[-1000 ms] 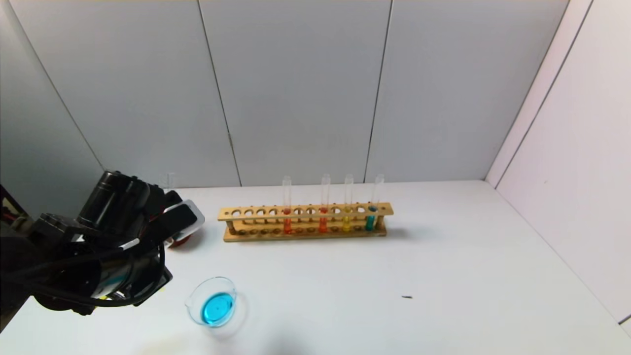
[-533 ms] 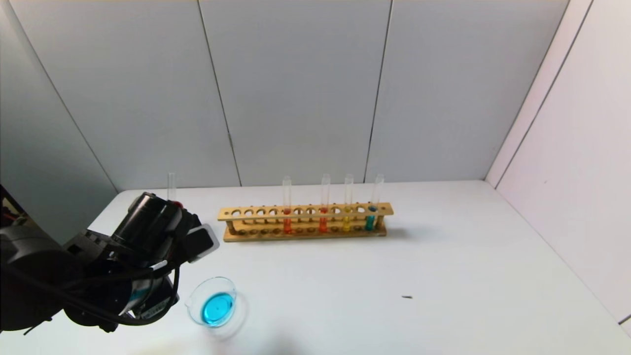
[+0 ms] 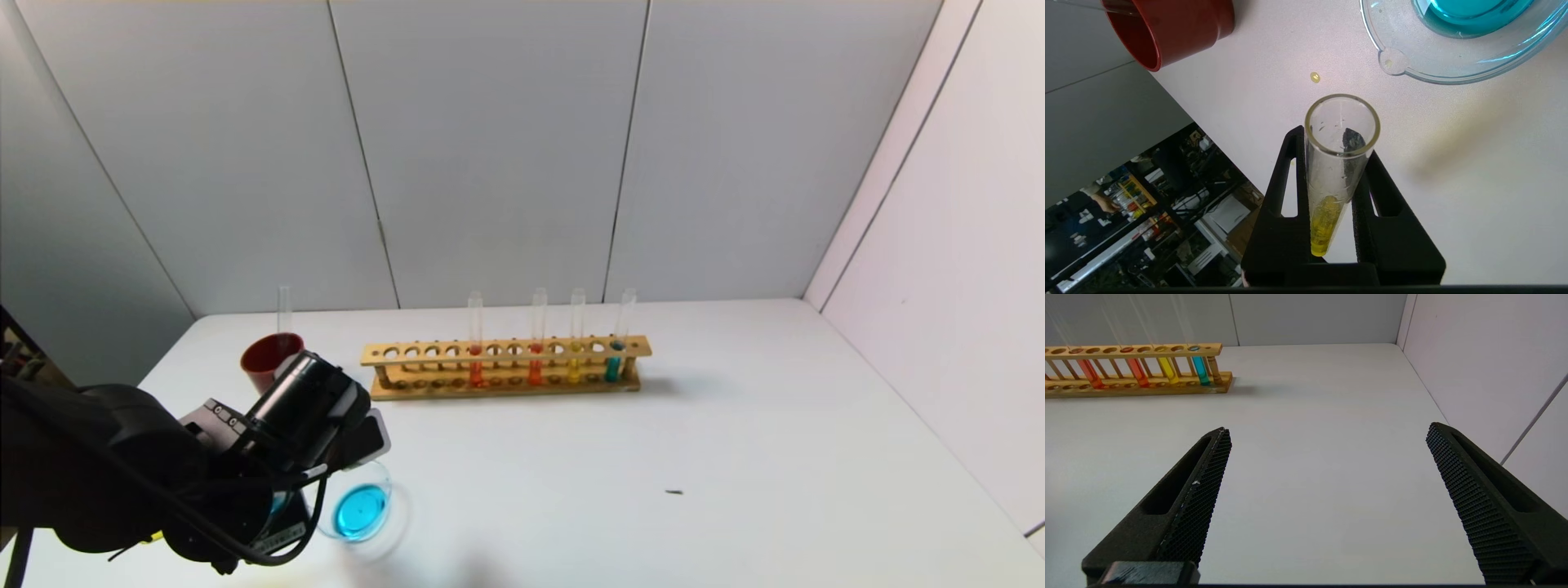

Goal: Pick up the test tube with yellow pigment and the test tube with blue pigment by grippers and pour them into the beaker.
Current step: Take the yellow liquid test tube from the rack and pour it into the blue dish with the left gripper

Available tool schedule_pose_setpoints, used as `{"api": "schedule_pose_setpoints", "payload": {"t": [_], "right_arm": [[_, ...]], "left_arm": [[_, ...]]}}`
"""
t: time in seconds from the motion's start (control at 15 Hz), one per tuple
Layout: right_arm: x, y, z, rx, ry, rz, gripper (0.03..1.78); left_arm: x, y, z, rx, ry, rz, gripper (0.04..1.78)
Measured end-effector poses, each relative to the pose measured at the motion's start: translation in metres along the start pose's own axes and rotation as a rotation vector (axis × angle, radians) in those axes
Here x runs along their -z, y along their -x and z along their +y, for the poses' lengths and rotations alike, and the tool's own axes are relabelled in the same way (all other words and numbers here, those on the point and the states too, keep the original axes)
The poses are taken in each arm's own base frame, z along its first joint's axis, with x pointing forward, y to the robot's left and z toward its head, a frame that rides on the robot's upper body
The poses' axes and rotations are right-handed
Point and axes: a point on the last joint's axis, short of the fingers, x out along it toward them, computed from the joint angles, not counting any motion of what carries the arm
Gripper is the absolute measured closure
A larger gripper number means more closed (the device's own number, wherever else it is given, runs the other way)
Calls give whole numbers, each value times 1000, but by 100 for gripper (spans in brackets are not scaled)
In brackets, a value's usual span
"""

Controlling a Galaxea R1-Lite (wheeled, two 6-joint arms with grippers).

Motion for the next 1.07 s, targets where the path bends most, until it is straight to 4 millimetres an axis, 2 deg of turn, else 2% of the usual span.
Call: {"api": "schedule_pose_setpoints", "payload": {"t": [0.47,1.07], "right_arm": [[0,0,0,0,0,0,7],[0,0,0,0,0,0,7]], "left_arm": [[-9,-10,-21,49,-141,81,149],[-25,-14,-20,104,-236,162,149]]}}
